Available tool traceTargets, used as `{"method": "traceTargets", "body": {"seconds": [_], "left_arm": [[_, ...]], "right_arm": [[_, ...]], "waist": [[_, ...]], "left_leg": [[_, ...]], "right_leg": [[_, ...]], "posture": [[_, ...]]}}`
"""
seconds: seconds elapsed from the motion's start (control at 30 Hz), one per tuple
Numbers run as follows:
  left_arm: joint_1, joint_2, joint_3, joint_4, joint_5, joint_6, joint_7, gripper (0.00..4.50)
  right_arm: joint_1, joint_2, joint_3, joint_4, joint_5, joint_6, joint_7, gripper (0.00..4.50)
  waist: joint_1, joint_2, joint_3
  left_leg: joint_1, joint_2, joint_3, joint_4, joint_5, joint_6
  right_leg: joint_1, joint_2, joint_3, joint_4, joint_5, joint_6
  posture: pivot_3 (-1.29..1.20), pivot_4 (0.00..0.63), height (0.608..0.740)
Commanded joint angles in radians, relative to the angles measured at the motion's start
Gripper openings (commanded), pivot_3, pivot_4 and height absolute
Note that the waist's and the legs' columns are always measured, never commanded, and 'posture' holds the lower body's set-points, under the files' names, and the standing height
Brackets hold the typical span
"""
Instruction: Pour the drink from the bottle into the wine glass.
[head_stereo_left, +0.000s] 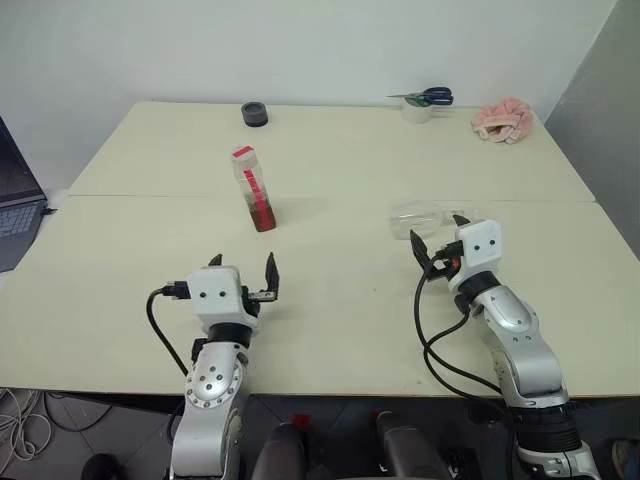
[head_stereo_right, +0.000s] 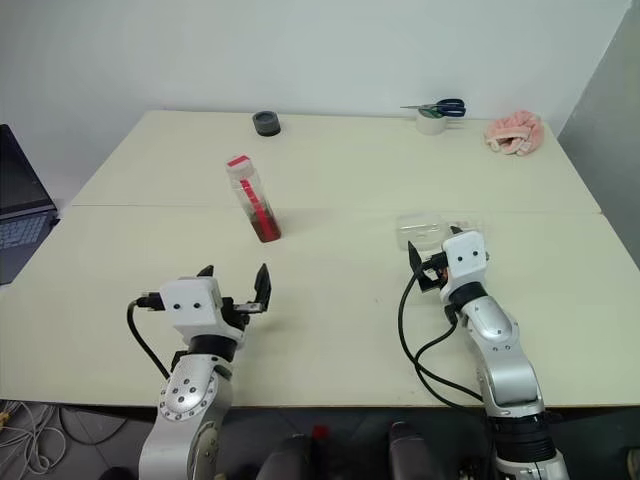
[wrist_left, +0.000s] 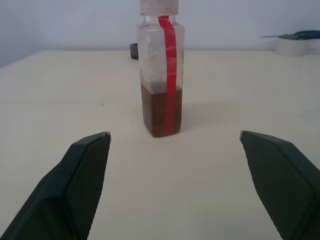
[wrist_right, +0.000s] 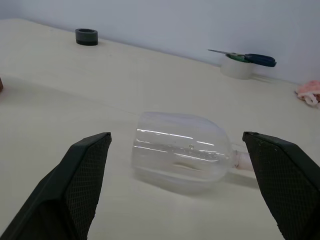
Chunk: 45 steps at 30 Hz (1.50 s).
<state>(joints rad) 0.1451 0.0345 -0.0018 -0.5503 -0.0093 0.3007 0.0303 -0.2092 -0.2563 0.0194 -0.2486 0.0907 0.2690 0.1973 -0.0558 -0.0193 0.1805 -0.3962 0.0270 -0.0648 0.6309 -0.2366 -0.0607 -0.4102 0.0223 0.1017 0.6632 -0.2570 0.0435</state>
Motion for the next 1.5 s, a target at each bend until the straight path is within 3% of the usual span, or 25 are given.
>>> {"method": "traceTargets", "body": {"seconds": [0.03, 0.33, 0.47, 0.73, 0.9, 1.5], "left_arm": [[-0.004, -0.003, 0.004, -0.016, 0.008, -0.008, 0.006, 4.44], [-0.051, -0.016, 0.007, 0.01, -0.004, -0.014, 0.007, 4.44], [-0.204, -0.006, -0.005, 0.075, 0.089, 0.044, 0.067, 4.44], [-0.491, -0.012, 0.032, 0.286, 0.121, 0.119, 0.125, 4.44], [-0.632, -0.017, 0.076, 0.436, 0.142, 0.105, 0.207, 4.44], [-0.788, -0.042, 0.08, 0.67, 0.133, 0.022, 0.237, 4.44]], "right_arm": [[-0.003, 0.006, -0.015, -0.019, -0.003, -0.029, 0.001, 4.5], [-0.013, 0.009, -0.01, -0.015, 0.001, -0.042, 0.014, 4.5], [-0.083, -0.003, -0.004, 0.024, 0.0, -0.069, 0.047, 4.5], [-0.371, -0.011, 0.085, 0.085, 0.122, -0.002, 0.315, 4.5], [-0.431, -0.048, 0.148, 0.079, 0.189, 0.083, 0.485, 4.5], [-0.427, -0.036, 0.177, 0.062, 0.167, 0.107, 0.506, 4.5]], "waist": [[0.0, 0.0, 0.0], [0.0, 0.0, 0.0], [0.0, 0.0, 0.0], [0.0, 0.0, 0.0], [0.007, 0.0, 0.0], [0.017, -0.001, 0.0]], "left_leg": [[0.0, 0.0, 0.0, 0.0, 0.0, 0.0], [0.0, 0.0, 0.0, 0.0, 0.0, 0.0], [0.0, 0.0, 0.0, 0.002, 0.0, 0.0], [0.0, 0.0, -0.003, 0.003, 0.0, 0.0], [-0.003, -0.001, -0.006, 0.004, 0.0, 0.0], [-0.003, -0.002, -0.007, 0.005, 0.0, 0.0]], "right_leg": [[0.0, 0.0, 0.0, 0.0, 0.0, 0.0], [0.0, 0.0, 0.0, 0.0, 0.0, 0.0], [0.001, 0.0, 0.0, 0.001, 0.001, 0.001], [0.002, 0.002, -0.002, 0.001, 0.002, 0.001], [0.002, 0.0, -0.005, 0.0, 0.005, -0.004], [0.002, -0.001, -0.006, 0.001, 0.005, -0.004]], "posture": [[0.0, 0.15, 0.74], [0.0, 0.15, 0.74], [0.0, 0.15, 0.74], [0.0, 0.15, 0.74], [0.0, 0.15, 0.74], [0.0, 0.15, 0.74]]}}
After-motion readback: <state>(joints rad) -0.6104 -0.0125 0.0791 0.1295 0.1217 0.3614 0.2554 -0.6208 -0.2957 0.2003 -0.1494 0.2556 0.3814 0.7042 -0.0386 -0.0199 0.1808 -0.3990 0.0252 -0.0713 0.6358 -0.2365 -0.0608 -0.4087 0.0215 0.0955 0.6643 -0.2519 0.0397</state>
